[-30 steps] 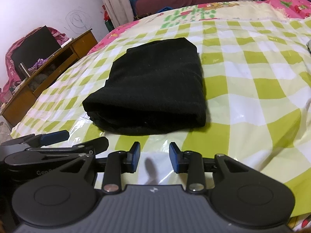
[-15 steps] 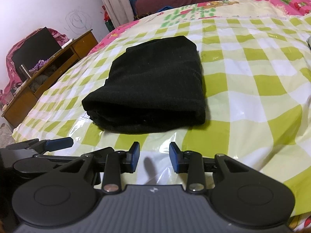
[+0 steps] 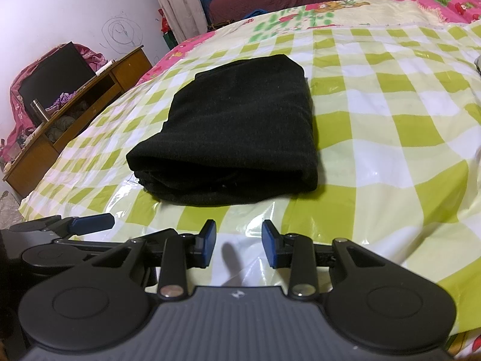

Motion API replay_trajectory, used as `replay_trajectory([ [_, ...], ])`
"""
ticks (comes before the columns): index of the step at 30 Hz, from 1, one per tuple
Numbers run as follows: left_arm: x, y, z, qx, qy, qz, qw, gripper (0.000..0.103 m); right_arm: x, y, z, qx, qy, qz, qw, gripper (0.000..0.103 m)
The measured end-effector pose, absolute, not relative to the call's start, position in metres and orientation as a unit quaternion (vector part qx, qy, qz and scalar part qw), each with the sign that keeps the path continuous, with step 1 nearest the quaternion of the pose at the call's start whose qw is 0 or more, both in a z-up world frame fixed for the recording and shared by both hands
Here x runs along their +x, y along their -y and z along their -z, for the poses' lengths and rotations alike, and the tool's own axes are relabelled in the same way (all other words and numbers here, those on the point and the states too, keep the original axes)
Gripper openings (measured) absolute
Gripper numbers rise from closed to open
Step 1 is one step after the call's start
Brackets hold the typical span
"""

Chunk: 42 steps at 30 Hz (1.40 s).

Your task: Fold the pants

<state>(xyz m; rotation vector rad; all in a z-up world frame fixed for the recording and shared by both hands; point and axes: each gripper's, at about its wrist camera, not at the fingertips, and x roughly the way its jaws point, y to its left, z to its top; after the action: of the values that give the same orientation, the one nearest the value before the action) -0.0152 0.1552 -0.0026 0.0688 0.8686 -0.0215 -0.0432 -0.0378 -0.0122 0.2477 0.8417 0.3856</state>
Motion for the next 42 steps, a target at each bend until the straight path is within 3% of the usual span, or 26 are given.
replay_trajectory([
  [42,-0.0162,-0.1488,-0.0002,0.051,-0.418,-0.015,0.907,0.103,-0.0441,0.0372,0.0147,0.109,-0.4,-0.195,0.889,0.038],
])
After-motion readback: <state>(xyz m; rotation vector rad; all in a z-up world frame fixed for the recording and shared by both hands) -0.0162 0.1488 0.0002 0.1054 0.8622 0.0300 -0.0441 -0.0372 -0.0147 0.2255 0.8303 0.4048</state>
